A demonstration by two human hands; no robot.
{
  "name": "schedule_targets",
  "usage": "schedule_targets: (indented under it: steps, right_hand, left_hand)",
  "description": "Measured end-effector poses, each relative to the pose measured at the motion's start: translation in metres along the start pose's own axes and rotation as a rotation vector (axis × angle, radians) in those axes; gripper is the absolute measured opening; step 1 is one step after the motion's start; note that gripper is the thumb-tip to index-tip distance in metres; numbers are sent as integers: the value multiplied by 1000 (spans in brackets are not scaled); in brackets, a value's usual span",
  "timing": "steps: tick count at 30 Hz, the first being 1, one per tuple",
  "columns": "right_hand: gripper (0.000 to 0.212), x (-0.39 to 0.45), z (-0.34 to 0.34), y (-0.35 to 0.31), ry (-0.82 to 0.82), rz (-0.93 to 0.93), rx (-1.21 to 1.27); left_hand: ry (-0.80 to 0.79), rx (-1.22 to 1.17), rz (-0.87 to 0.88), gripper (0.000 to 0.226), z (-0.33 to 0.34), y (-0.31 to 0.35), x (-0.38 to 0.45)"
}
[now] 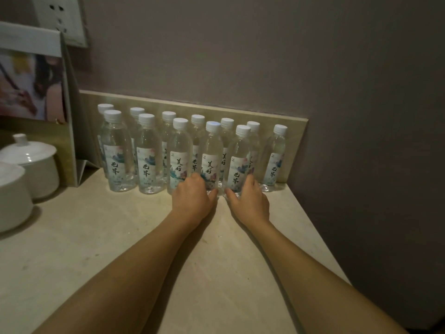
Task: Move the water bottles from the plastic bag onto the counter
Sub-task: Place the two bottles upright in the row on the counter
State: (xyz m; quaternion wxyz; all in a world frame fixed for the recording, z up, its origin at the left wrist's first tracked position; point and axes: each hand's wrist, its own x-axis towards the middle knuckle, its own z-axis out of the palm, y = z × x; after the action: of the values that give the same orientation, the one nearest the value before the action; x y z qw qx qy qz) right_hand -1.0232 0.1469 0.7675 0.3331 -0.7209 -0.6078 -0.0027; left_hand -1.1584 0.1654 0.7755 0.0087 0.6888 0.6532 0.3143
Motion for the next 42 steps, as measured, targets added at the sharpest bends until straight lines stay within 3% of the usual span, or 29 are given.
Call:
schedule_targets:
  steps: [15, 23, 30, 42]
  right_hand:
    - [58, 1, -3, -3, -33, 68, 75]
    - [59, 7, -28, 5, -87, 47, 231]
    - [44, 7, -95, 54, 28, 44, 401]
    - [28, -34, -255, 249, 282, 106, 405]
  left_hand:
    - [-66, 64, 36, 40, -14, 3, -5]
    - [-65, -57, 98, 41, -17, 38, -15]
    - [-70, -111, 146, 38, -6, 114, -28]
    - [-35, -106, 318, 40, 23, 335, -118]
